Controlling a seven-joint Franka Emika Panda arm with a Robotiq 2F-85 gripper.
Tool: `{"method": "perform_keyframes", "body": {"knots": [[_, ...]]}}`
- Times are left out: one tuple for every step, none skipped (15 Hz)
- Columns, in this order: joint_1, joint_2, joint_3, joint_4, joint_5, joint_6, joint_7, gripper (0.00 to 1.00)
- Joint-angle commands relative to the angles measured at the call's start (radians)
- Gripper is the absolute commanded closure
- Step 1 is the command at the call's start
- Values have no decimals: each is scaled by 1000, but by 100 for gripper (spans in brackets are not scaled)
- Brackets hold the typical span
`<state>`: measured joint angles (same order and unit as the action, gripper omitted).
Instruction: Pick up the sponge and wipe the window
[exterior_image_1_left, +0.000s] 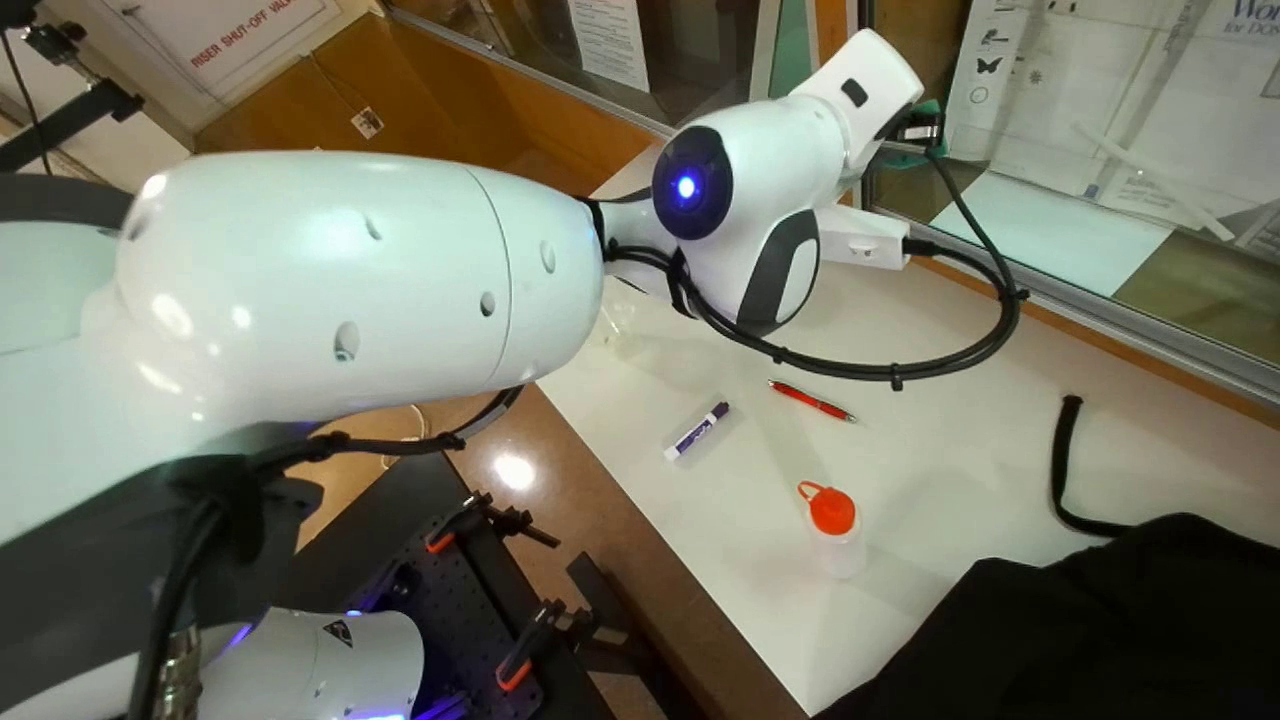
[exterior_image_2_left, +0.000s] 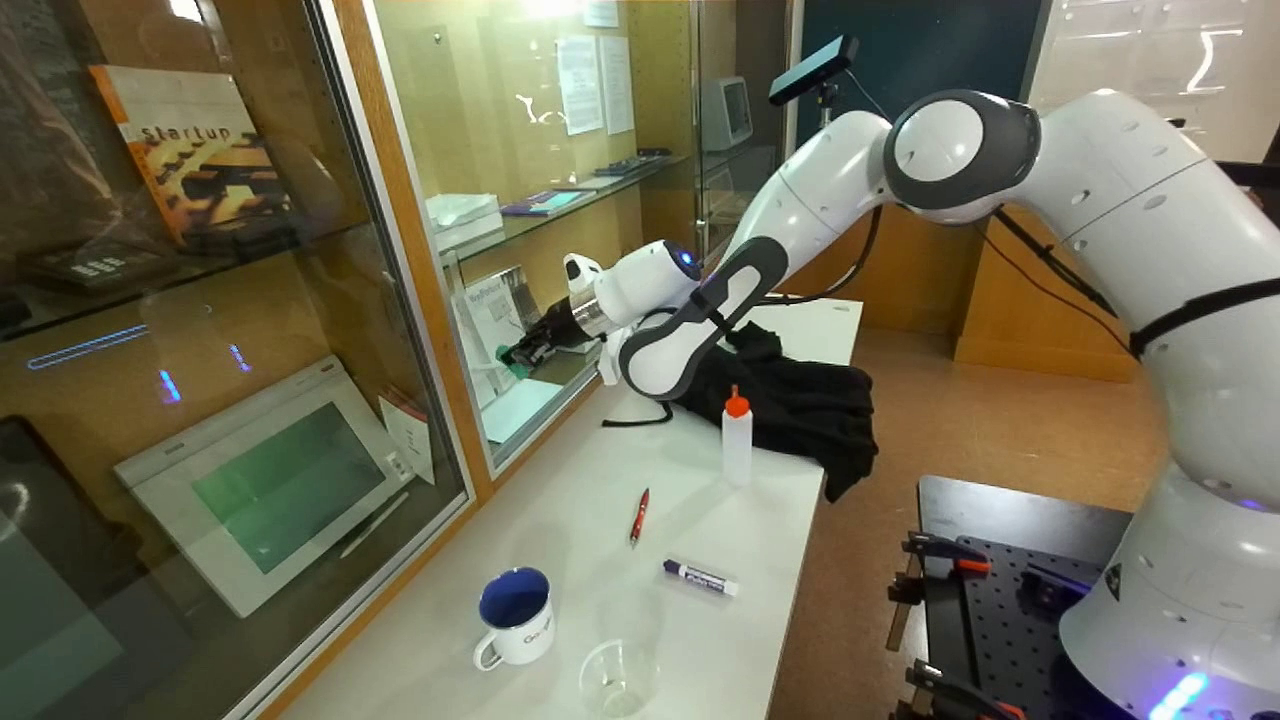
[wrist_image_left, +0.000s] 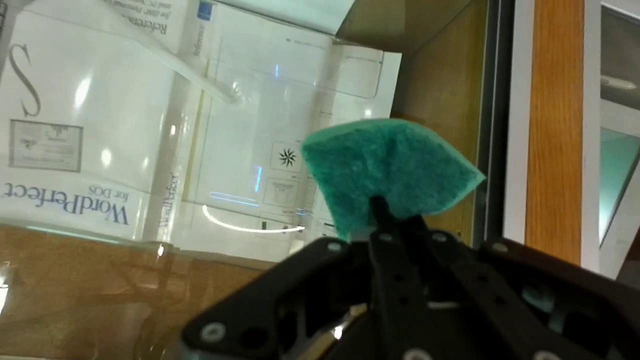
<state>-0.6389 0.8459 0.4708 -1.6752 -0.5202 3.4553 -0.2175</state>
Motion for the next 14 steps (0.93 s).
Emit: {"method": "perform_keyframes", "body": {"knots": [[-5, -29, -43, -25, 42, 0, -5, 98], [-2, -31, -59, -20, 57, 0, -6, 98], [6, -31, -80, -6, 81, 0, -10, 98], [13, -34, -99, 2, 102, 0, -12, 98], [18, -35, -116, 9, 122, 0, -14, 98], [31, -40, -139, 17, 147, 0, -16, 98], [35, -45, -152, 12, 162, 0, -14, 98], [40, -75, -164, -51, 171, 0, 4, 98], [-12, -90, -94, -117, 124, -31, 22, 98], [-71, -90, -6, -151, 74, -75, 33, 98], [-90, -89, 29, -177, 57, -95, 39, 98], [-121, -86, 83, -207, 38, -125, 41, 98], [-150, -83, 134, -234, 25, -165, 38, 98], [-181, -75, 186, -256, 17, -211, 31, 98]]}}
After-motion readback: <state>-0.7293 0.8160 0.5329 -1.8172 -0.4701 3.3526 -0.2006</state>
